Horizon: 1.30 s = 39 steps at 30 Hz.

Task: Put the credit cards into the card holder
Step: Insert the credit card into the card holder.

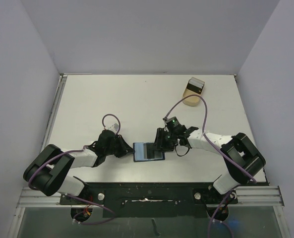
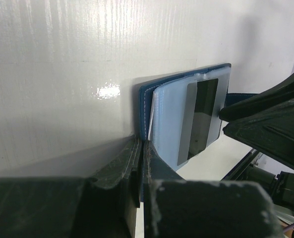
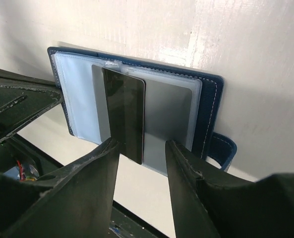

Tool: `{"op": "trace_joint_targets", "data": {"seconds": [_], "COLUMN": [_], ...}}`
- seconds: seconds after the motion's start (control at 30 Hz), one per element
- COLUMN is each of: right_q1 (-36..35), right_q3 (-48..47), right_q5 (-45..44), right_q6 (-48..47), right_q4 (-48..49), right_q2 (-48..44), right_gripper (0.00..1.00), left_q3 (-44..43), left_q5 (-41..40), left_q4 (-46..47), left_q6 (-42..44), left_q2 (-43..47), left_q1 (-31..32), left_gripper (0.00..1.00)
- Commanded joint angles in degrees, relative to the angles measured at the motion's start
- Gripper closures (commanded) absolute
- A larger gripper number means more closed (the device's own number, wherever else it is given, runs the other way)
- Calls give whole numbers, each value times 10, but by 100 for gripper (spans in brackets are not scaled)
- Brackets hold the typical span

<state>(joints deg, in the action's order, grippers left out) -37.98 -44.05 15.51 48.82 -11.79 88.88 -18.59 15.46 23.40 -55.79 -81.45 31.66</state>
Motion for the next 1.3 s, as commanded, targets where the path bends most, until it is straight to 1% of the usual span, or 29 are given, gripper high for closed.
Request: {"op": "trace_joint_targets", "data": {"seconds": [0.0,0.37,0.57,0.8,0.93,1.03,1.13,1.27], "right_q1": [-9,-49,-52,-61,-62,-55,-49,-7], "right_q3": [-32,-83,-92,-94,-105,-137,-193,-254], "right_q5": [-17,-3,11,31,31,-6,-84,-176], "right_q6": [-22,-23,-25,-50,-71,-116,-181,-267], "right_q4": [0,27,45,65,54,4,-67,-109], "right_q2": [11,69,76,77,72,62,44,39], "right_gripper": [57,60,62,63,63,61,56,49], "left_q3": [-8,-4,-2,0,1,3,7,9], "left_q5": [13,26,28,30,30,31,31,36], "left_q4": [33,53,59,60,60,61,67,71], "left_q6": [6,-1,-3,-2,-2,-2,-5,-5], "left_q2": [-5,-17,-16,-17,-15,-12,-12,-13], "left_q1": [-1,0,0,0,-1,0,0,0], "left_gripper": [100,100,100,100,100,100,100,100]}}
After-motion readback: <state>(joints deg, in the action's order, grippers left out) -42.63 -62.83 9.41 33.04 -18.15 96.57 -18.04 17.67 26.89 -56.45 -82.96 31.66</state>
